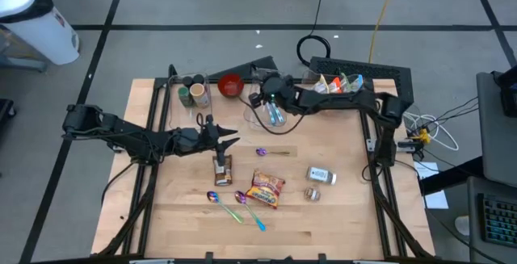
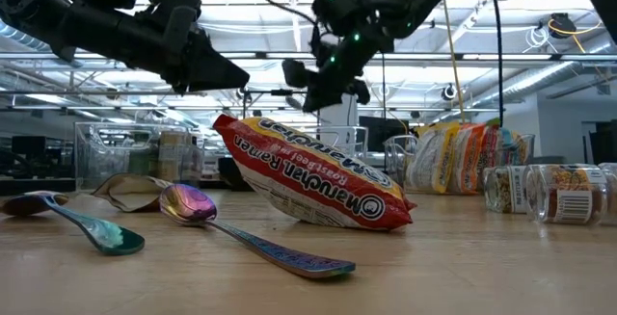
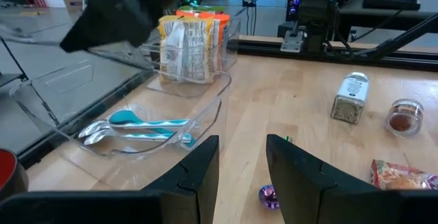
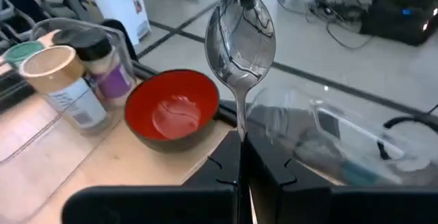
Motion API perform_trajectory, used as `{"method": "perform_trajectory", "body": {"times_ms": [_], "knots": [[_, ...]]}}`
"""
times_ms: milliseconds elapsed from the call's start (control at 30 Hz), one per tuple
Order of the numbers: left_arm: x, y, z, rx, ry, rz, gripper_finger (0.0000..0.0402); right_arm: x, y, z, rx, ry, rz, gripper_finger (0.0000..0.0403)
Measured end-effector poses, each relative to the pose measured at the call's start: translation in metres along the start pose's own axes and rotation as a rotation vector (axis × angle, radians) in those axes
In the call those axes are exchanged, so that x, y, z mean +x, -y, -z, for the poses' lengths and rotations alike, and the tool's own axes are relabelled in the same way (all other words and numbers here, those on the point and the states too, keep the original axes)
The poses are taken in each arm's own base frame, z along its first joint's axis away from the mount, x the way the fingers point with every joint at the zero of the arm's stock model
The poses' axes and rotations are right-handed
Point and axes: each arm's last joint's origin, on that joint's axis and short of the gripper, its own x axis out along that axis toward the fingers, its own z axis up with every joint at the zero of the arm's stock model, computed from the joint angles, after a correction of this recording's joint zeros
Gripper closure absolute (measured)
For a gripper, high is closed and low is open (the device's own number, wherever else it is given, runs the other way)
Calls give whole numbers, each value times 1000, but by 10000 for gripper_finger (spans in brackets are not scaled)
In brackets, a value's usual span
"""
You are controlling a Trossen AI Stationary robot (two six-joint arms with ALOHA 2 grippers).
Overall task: Pick & Place Food Item
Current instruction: Put the silver spoon into the middle transparent bin
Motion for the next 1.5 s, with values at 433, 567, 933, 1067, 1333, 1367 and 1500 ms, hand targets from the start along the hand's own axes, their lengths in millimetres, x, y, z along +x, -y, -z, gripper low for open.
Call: {"method": "perform_trajectory", "body": {"times_ms": [433, 567, 933, 1067, 1333, 1367, 1500], "knots": [[0, 0, 1, -2, -8, 0, 273, 23, 20, 38, -14, -253, 113, 403], [0, 0, 1, -6, -8, 0, 273, 25, 30, 41, -7, -326, 115, 403], [0, 0, 1, -9, -7, 0, 273, 39, 43, 51, 40, -417, 92, 403], [0, 0, 1, -9, -7, 0, 273, 42, 47, 55, 28, -443, 106, 403], [0, 0, 1, -9, -8, 0, 273, 41, 47, 54, 13, -442, 102, 396], [0, 0, 1, -9, -8, 0, 273, 41, 47, 54, 14, -439, 100, 393], [0, 0, 1, -9, -8, 0, 273, 41, 47, 54, 7, -438, 97, 379]]}}
